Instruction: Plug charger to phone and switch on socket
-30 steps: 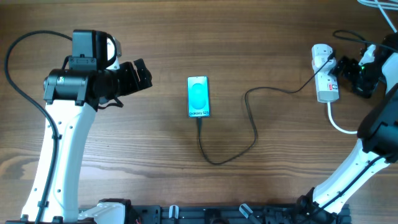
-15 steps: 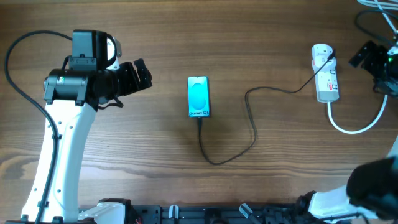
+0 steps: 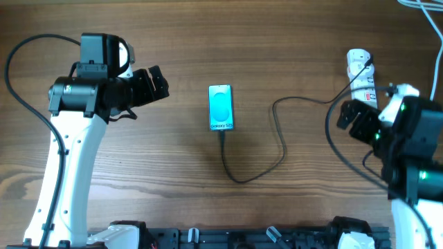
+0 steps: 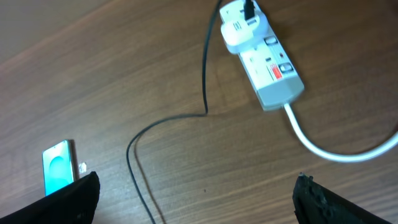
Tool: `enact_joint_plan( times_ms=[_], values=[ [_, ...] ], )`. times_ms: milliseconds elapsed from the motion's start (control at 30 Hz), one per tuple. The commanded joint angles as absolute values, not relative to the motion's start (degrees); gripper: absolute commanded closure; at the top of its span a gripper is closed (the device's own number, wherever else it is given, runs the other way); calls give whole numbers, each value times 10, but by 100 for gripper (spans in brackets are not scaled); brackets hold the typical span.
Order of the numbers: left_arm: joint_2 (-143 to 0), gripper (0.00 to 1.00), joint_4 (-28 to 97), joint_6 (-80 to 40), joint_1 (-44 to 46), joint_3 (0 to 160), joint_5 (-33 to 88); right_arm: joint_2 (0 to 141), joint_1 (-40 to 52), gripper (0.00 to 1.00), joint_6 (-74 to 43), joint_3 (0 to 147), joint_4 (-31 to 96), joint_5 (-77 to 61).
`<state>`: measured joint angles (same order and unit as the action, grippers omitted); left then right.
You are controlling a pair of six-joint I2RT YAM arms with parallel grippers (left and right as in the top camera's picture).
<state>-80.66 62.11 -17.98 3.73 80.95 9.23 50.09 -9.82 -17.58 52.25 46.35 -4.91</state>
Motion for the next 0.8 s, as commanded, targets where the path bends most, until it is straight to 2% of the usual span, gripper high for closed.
enact_joint_plan(
  times_ms=[0,500,667,767],
  values=[
    [-802,0,620,-185,35,810,89,426,-95,0,-194,500,459,-38],
    [-802,0,620,-185,35,810,89,311,-95,0,-186,500,534,-68],
    [-802,0,620,-185,35,810,89,313,-95,0,-326,500,637,-78],
    [-802,0,620,-185,35,810,89,313,-95,0,-350,500,644,-32]
  ],
)
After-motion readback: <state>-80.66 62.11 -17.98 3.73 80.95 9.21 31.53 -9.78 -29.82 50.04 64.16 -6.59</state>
